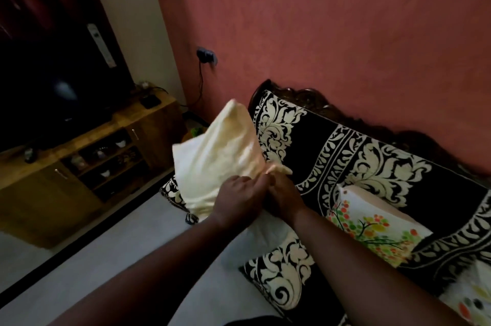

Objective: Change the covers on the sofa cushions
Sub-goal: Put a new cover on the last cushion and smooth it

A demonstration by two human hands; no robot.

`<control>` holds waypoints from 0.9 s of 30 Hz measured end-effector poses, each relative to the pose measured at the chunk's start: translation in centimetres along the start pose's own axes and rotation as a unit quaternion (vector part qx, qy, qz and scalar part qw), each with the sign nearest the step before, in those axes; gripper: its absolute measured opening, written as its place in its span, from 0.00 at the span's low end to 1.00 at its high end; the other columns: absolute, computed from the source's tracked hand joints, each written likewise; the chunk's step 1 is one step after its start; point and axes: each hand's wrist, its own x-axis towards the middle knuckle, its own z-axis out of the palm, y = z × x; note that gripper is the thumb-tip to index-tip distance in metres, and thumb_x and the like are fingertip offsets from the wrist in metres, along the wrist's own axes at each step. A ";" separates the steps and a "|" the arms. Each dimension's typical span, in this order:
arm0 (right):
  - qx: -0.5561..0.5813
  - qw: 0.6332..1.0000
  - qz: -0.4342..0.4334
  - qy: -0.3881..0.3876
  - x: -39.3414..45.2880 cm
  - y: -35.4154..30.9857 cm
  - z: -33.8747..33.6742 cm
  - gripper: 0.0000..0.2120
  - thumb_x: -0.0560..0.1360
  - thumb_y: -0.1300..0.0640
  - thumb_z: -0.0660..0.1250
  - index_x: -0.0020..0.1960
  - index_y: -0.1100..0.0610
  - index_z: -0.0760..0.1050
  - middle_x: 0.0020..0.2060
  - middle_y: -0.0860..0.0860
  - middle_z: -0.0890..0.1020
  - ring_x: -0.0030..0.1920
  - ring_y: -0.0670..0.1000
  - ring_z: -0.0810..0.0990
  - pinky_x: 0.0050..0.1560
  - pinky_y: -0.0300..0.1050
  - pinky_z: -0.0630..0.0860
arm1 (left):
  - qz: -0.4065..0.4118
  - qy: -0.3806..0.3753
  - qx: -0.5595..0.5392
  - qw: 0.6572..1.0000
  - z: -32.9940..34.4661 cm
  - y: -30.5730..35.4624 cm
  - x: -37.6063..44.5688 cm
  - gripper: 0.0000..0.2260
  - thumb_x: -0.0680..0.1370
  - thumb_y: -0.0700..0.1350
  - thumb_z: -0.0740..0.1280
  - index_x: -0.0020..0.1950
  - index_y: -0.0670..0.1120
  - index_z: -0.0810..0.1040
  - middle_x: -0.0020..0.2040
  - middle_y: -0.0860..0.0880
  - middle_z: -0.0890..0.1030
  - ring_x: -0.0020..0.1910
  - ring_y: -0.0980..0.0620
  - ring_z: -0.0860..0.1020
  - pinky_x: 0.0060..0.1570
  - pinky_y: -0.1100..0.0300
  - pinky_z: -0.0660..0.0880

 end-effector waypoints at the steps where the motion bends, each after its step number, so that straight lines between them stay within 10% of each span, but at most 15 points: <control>1: 0.033 0.997 -0.002 0.071 0.4 0.5 -0.5 0.11 0.74 0.53 0.63 0.46 0.57 0.82 0.44 0.58 0.84 0.45 0.56 0.81 0.45 0.50 0.74 | -0.029 0.015 0.006 0.999 -0.2 -0.3 0.4 0.07 0.74 0.46 0.70 0.51 0.48 0.79 0.29 0.49 0.78 0.28 0.45 0.78 0.29 0.57 0.70; 4: 0.119 0.983 -0.041 0.131 1.5 -0.5 -1.5 0.15 0.77 0.53 0.67 0.62 0.53 0.82 0.57 0.52 0.85 0.57 0.48 0.81 0.57 0.43 0.76 | -0.179 0.043 0.037 0.982 -1.5 -2.1 2.1 0.06 0.78 0.50 0.69 0.52 0.49 0.79 0.32 0.46 0.81 0.29 0.42 0.80 0.27 0.57 0.69; 7: 0.090 0.988 -0.064 0.108 2.6 -1.6 -2.3 0.19 0.79 0.56 0.68 0.70 0.51 0.77 0.65 0.51 0.81 0.66 0.50 0.77 0.64 0.39 0.70 | -0.320 -0.085 -0.008 0.944 -1.5 -3.9 3.7 0.10 0.78 0.57 0.67 0.51 0.52 0.80 0.39 0.48 0.84 0.38 0.44 0.82 0.35 0.55 0.76; 11: -0.018 0.997 -0.061 0.034 4.0 -1.8 -2.6 0.19 0.80 0.52 0.64 0.70 0.42 0.75 0.61 0.51 0.82 0.59 0.56 0.80 0.54 0.41 0.72 | -0.537 -0.102 -0.416 0.727 -1.4 -5.2 6.0 0.12 0.76 0.49 0.71 0.45 0.40 0.84 0.37 0.44 0.82 0.39 0.48 0.78 0.41 0.54 0.73; 13: -0.028 0.997 -0.066 -0.001 4.9 -2.4 -2.3 0.19 0.79 0.48 0.63 0.69 0.40 0.72 0.59 0.50 0.83 0.56 0.57 0.82 0.50 0.42 0.74 | -0.558 -0.050 -0.465 0.685 -1.1 -5.8 6.6 0.10 0.75 0.47 0.72 0.44 0.40 0.84 0.38 0.43 0.83 0.40 0.48 0.79 0.43 0.53 0.75; 18: -0.059 0.990 -0.037 -0.119 7.7 -3.8 1.4 0.22 0.86 0.53 0.51 0.78 0.58 0.59 0.76 0.61 0.66 0.72 0.58 0.69 0.73 0.50 0.63 | -0.342 -0.116 -0.193 0.912 -0.9 -7.2 5.7 0.14 0.74 0.61 0.60 0.40 0.52 0.75 0.38 0.51 0.81 0.40 0.48 0.79 0.41 0.52 0.75; 20: 0.217 0.969 0.110 -0.038 11.0 -3.8 1.5 0.23 0.85 0.45 0.50 0.73 0.57 0.66 0.69 0.59 0.74 0.56 0.50 0.80 0.63 0.44 0.77 | -0.265 -0.122 -0.221 0.931 -0.8 -7.8 4.9 0.15 0.74 0.63 0.60 0.43 0.52 0.75 0.38 0.51 0.79 0.40 0.48 0.78 0.40 0.52 0.73; 22: 0.207 0.966 0.155 0.013 14.6 -3.6 2.1 0.18 0.84 0.55 0.56 0.70 0.62 0.72 0.57 0.54 0.78 0.47 0.48 0.80 0.45 0.37 0.80 | -0.238 -0.103 -0.213 0.942 -0.3 -10.5 3.8 0.16 0.73 0.63 0.62 0.48 0.52 0.76 0.39 0.53 0.77 0.43 0.48 0.77 0.43 0.52 0.72; 27: 0.171 0.980 -0.011 0.102 19.3 -8.5 4.7 0.06 0.77 0.55 0.71 0.43 0.55 0.80 0.37 0.48 0.83 0.41 0.46 0.81 0.46 0.44 0.75 | -0.281 0.032 -0.121 0.951 1.6 -21.9 2.2 0.10 0.74 0.57 0.67 0.48 0.53 0.77 0.45 0.56 0.80 0.51 0.47 0.75 0.52 0.50 0.69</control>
